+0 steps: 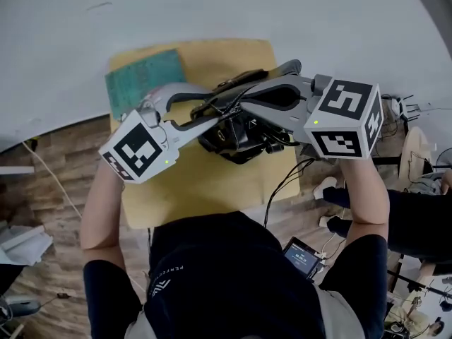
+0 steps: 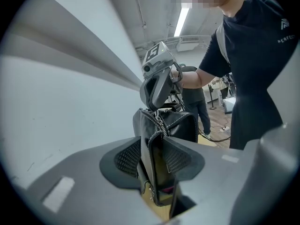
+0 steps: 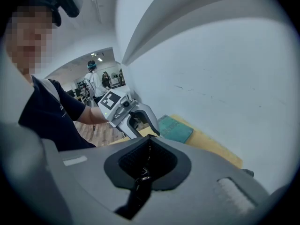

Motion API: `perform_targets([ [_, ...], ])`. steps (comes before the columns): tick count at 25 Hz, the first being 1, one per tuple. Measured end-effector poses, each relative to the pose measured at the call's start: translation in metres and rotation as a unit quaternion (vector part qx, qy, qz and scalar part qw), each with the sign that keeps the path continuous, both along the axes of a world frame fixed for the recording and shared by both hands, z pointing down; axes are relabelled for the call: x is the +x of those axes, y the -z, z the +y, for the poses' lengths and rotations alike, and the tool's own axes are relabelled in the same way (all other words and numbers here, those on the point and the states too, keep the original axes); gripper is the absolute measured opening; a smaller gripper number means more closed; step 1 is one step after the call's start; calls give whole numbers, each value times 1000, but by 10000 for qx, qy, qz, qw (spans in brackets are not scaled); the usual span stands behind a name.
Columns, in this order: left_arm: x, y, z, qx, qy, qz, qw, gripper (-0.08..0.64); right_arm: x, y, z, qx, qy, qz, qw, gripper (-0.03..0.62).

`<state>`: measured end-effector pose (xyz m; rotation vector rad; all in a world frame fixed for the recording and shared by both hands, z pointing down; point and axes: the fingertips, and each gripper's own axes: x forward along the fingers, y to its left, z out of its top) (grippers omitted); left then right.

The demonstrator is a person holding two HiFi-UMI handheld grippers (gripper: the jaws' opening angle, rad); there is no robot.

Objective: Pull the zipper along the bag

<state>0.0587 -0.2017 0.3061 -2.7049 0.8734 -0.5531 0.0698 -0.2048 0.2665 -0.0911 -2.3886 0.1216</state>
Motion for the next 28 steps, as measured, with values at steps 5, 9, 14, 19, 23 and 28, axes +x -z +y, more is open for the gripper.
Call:
perform_targets([
  [5, 3, 1, 1, 314, -21, -234, 9992, 137, -2, 1, -2, -263, -41, -15, 9996, 9],
  [9, 2, 0, 3, 195, -151, -311, 9992, 97, -2, -1, -2, -276, 40, 96, 9996, 9],
  [14, 0, 0, 5, 125, -283, -350, 9989, 81, -1, -1, 0, -179, 141, 178, 9996, 8],
  [19, -2, 0, 5, 44, -372, -315, 9988, 78, 6, 5, -7, -133, 70, 131, 9998, 8],
  [23, -2, 0, 6, -27, -419, -308, 9986, 75, 18, 13, -21, -68, -107, 132, 9998, 8],
  [28, -3, -1, 6, -92, -439, -315, 9985, 77, 37, 12, -44, 108, -414, 239, 9988, 8],
])
